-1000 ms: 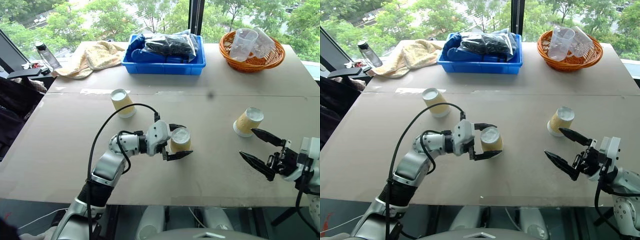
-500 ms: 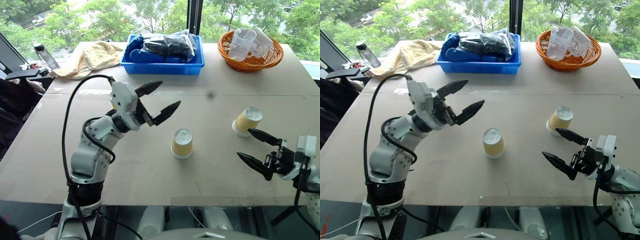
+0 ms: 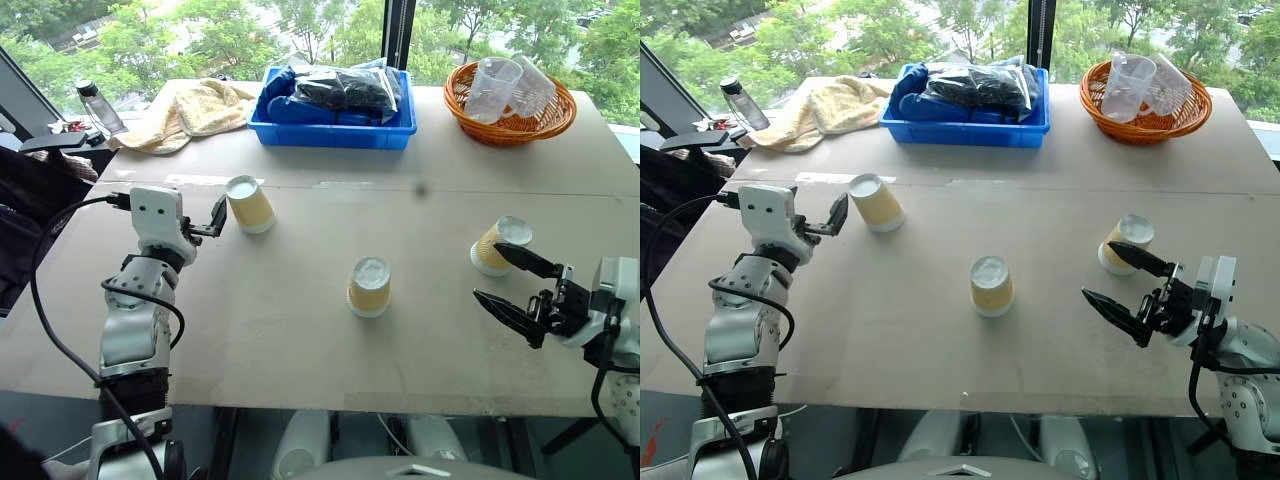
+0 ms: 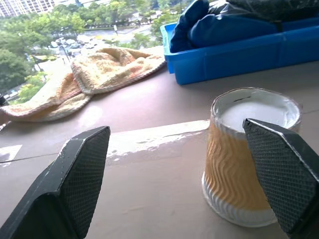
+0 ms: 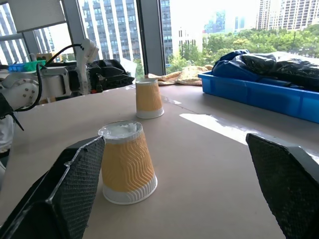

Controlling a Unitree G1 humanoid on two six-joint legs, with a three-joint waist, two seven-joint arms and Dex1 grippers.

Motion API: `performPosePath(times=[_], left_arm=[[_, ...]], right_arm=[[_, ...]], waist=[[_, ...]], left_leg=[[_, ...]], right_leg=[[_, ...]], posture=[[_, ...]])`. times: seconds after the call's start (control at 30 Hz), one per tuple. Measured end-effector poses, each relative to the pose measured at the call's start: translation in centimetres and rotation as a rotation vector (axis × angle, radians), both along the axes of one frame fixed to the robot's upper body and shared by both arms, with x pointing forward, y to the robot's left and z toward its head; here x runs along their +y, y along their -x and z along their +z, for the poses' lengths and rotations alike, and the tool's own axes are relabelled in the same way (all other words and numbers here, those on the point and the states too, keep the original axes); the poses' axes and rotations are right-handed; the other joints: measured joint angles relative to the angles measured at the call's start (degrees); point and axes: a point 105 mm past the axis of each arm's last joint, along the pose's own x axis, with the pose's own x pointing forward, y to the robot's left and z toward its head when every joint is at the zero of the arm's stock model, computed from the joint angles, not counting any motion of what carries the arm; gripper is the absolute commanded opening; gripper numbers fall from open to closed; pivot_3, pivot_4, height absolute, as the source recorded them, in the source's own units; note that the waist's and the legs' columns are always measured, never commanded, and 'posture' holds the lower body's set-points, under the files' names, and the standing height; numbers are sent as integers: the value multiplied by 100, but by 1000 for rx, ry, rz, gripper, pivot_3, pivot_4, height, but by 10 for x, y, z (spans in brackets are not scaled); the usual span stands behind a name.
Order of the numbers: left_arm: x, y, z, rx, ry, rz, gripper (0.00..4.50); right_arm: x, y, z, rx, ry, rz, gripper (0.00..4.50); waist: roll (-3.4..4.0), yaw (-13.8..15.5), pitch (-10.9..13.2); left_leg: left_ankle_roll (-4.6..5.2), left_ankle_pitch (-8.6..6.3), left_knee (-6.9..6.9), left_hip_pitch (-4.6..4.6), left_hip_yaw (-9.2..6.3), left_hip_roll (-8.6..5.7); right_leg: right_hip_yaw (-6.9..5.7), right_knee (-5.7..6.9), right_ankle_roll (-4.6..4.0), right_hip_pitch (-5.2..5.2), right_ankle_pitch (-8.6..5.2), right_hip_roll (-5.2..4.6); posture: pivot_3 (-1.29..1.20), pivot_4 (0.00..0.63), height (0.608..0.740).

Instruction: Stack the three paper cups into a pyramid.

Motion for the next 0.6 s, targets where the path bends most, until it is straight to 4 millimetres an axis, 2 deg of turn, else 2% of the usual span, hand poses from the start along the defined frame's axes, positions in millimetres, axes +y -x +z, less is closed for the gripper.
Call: performPosePath(times=[0.17,0.33,0.43,0.6], left_arm=[[-19,-12,-10,37,-57,-121,4400],[-42,-19,-5,17,-91,-272,4400],[-47,-20,-1,-12,-86,-301,4400],[-50,-35,-5,-4,-47,-298,4400]], right_arm=[[2,-1,2,-8,0,10,4500],[2,-1,1,-5,0,10,4500],[2,0,-1,4,0,4,4500],[1,1,-5,19,-12,-9,4500]], waist=[[0,35,0],[0,28,0],[0,19,0],[-1,29,0]], left_leg=[[-6,3,0,-2,0,0],[-6,3,0,-4,1,0],[-6,3,0,-3,1,0],[-5,3,4,-5,0,-1]], right_leg=[[0,0,0,-1,0,0],[0,0,0,-2,0,0],[0,1,0,-2,0,0],[-3,2,1,-2,0,0]], posture=[[0,150,740],[0,150,740],[0,150,740],[0,150,740]])
